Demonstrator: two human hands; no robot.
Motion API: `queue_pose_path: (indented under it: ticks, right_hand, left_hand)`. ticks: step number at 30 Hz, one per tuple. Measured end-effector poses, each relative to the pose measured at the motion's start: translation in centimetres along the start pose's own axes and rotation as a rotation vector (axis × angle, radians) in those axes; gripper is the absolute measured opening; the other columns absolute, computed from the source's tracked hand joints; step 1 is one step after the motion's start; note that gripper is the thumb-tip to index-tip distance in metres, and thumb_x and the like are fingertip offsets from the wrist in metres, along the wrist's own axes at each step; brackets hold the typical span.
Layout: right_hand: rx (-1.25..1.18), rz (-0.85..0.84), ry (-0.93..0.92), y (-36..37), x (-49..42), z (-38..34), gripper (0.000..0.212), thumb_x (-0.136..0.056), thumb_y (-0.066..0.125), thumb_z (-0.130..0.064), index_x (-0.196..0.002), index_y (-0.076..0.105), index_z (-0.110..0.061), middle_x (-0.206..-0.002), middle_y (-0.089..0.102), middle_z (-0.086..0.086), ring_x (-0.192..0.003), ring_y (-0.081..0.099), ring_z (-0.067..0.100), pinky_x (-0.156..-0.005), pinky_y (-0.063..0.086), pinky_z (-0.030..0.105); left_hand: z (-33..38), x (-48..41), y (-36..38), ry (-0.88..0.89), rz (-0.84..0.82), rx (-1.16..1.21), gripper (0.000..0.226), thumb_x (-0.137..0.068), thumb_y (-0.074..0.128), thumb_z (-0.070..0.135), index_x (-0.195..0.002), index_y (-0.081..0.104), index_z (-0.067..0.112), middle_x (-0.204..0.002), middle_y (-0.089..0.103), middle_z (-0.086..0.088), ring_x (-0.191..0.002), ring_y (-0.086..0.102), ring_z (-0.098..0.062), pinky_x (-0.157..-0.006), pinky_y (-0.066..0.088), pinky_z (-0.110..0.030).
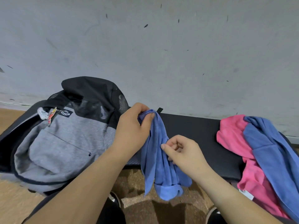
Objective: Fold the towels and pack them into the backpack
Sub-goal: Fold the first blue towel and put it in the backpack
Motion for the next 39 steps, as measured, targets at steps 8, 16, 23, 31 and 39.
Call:
queue_pose_path:
  ticks: [8, 16, 23, 31, 39]
  right_hand:
    - [-0.038, 0.054, 0.066, 1.0, -1.1, 1.2, 0.019, -0.100, 0.057, -0.009, -0.088, 0.065, -0.021, -0.084, 0.073, 0.001, -0.078, 0.069, 0.015, -0.077, 0.059, 0.037]
    - [0.005, 0.049, 0.041, 0.4, -2.6, -0.4, 0.046, -0.091, 0.074, -0.046, -0.069, 0.058, -0.008, -0.058, 0.057, -0.004, -0.055, 0.051, 0.007, -0.058, 0.046, 0.033]
    - [0.415, -0.129, 0.078, 1.5, -2.1, -1.3, 0.059, -0.062, 0.079, -0.077, -0.072, 0.060, -0.022, -0.067, 0.067, -0.004, -0.060, 0.060, 0.008, -0.055, 0.046, 0.031]
    - [0.017, -0.170, 0.183, 0.0, -3.8, 3.3, 0.028, -0.094, 0.066, -0.031, -0.075, 0.056, -0.013, -0.066, 0.055, 0.008, -0.063, 0.049, 0.017, -0.064, 0.043, 0.036]
    - [0.279, 0.469, -0.099, -7.3, -5.4, 0.6, 0.020, -0.091, 0.072, -0.012, -0.105, 0.062, -0.022, -0.102, 0.061, -0.001, -0.085, 0.059, 0.018, -0.080, 0.049, 0.035]
  left_hand:
    - [-0.1, 0.2, -1.0, 0.052, -0.027, -0.058, 0.009, -0.103, 0.060, 0.016, -0.096, 0.065, 0.019, -0.084, 0.066, 0.010, -0.078, 0.061, -0.003, -0.067, 0.044, -0.011]
    - [-0.9, -0.6, -0.6, 0.030, -0.031, -0.123, 0.008, -0.103, 0.059, 0.021, -0.095, 0.062, 0.021, -0.084, 0.064, 0.012, -0.078, 0.059, -0.002, -0.066, 0.044, -0.012]
    - [-1.9, -1.2, -0.6, -0.028, -0.006, -0.130, 0.009, -0.104, 0.058, 0.026, -0.095, 0.061, 0.026, -0.086, 0.065, 0.013, -0.081, 0.062, -0.004, -0.067, 0.048, -0.016]
    - [-2.6, -1.9, -0.8, -0.004, -0.018, -0.158, 0.007, -0.102, 0.062, 0.022, -0.096, 0.066, 0.021, -0.087, 0.068, 0.008, -0.082, 0.064, -0.008, -0.072, 0.054, -0.030]
    - [-2.9, -1.9, -0.9, 0.002, -0.011, -0.323, 0.009, -0.103, 0.060, 0.028, -0.095, 0.064, 0.026, -0.087, 0.064, 0.010, -0.080, 0.059, -0.005, -0.068, 0.049, -0.023]
Point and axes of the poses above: each hand's wrist, its own x-axis away from the middle knuckle, its own y-axis out of the palm, z = x × y, the point moved 7 cm from there along -x, towards the middle knuckle
